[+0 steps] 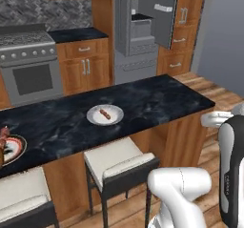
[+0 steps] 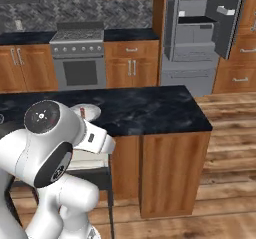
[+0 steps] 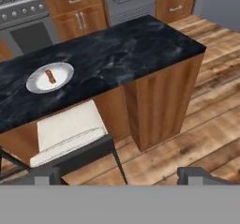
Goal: Pick up each banana from the fridge and place one banana on each plate on the dining counter.
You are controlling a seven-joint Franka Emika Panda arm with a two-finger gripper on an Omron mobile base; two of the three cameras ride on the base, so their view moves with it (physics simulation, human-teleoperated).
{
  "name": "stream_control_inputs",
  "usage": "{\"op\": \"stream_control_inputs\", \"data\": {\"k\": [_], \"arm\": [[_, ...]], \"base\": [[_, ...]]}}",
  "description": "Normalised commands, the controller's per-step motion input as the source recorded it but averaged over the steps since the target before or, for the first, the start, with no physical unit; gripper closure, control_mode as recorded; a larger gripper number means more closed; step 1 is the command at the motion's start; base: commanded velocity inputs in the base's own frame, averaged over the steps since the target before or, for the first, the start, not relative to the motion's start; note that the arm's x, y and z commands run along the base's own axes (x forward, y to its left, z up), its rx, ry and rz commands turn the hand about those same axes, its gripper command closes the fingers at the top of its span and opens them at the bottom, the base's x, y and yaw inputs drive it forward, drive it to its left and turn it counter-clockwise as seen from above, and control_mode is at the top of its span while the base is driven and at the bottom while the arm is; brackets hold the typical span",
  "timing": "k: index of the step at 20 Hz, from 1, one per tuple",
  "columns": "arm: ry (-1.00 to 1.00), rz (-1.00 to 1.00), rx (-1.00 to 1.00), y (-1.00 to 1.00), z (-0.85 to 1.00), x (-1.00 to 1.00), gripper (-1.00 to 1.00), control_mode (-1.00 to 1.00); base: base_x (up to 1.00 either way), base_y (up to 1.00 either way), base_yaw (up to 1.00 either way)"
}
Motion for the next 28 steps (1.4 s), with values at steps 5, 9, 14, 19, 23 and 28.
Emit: {"op": "stream_control_inputs", "data": {"k": [5, 9, 14, 19, 23, 28], "arm": [[0.0, 0.0, 0.0, 0.0, 0.0, 0.0, -1.0, 1.0], [0.0, 0.0, 0.0, 0.0, 0.0, 0.0, -1.0, 1.0], [0.0, 0.0, 0.0, 0.0, 0.0, 0.0, -1.0, 1.0], [0.0, 0.0, 0.0, 0.0, 0.0, 0.0, -1.0, 1.0], [0.0, 0.0, 0.0, 0.0, 0.0, 0.0, -1.0, 1.0], [0.0, 0.0, 0.0, 0.0, 0.0, 0.0, -1.0, 1.0]], "base": [[0.19, -1.0, -0.02], [0.42, -1.0, 0.0], [0.52, -1.0, 0.04], [0.86, -0.69, 0.21], [1.0, -0.4, 0.37], [0.9, -0.66, 0.35]]}}
